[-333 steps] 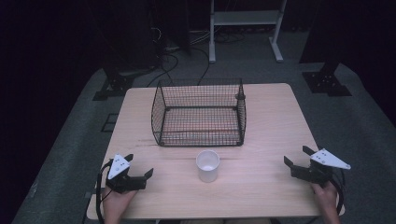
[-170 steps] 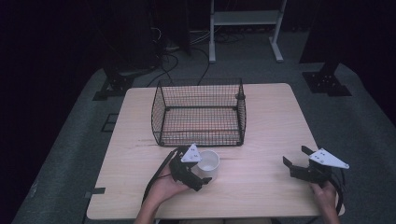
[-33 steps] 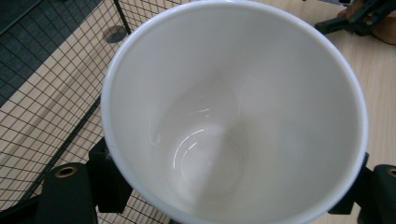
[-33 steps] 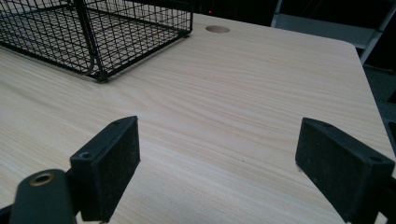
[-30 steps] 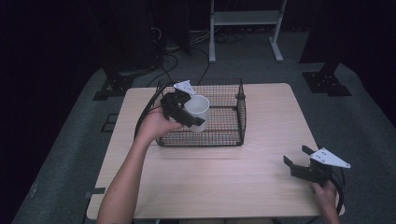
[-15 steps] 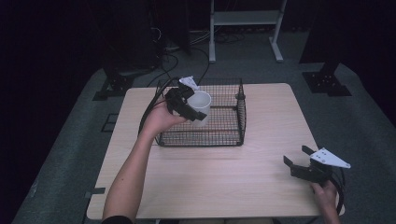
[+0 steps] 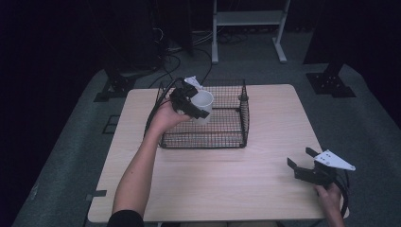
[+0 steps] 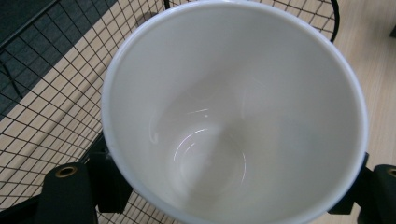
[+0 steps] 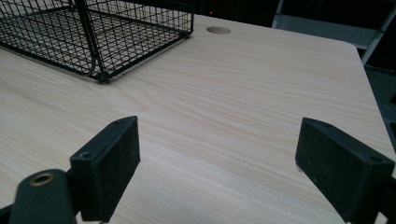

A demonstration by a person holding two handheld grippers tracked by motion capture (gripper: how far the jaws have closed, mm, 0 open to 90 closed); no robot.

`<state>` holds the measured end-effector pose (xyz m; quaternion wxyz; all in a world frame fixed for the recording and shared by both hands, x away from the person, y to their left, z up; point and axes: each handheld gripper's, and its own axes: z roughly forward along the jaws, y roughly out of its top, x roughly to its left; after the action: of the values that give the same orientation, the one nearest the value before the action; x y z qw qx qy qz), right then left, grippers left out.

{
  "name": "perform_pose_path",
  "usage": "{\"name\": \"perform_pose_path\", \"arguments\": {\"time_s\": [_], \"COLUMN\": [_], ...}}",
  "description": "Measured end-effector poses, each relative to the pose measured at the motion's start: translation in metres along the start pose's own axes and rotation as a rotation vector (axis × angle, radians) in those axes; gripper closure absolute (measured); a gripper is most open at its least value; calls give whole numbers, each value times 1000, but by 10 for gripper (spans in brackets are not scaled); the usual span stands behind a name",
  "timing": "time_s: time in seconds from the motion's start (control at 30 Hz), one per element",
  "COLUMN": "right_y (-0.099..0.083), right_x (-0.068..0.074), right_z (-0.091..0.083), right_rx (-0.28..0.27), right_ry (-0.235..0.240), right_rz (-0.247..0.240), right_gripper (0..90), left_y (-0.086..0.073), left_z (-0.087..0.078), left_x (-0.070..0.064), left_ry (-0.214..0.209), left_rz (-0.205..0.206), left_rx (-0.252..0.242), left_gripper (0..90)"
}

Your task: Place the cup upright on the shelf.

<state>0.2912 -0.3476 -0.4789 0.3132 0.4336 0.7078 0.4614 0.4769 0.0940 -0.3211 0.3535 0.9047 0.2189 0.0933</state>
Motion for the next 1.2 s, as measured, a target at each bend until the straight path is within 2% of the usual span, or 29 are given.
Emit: {"name": "perform_pose_path", "arguments": {"time_s": [0.4, 0.53, 0.77, 1.17, 1.2], "right_y": [0, 0, 0, 0, 0], "right_x": [0, 0, 0, 0, -1], "right_z": [0, 0, 0, 0, 0], "right_rx": [-2, -3, -1, -3, -3], "right_ry": [2, 2, 3, 4, 5], "right_rz": [2, 2, 1, 2, 3], "right_gripper": [131, 131, 131, 131, 131], "left_y": [-5, -7, -10, -13, -14], "left_z": [20, 30, 41, 59, 62], "left_x": [12, 17, 23, 30, 32], "left_ry": [1, -15, -15, -39, -52], "left_rz": [-18, -28, -35, -60, -73], "left_rx": [31, 40, 48, 71, 71], "left_gripper": [218, 218, 218, 218, 218]}}
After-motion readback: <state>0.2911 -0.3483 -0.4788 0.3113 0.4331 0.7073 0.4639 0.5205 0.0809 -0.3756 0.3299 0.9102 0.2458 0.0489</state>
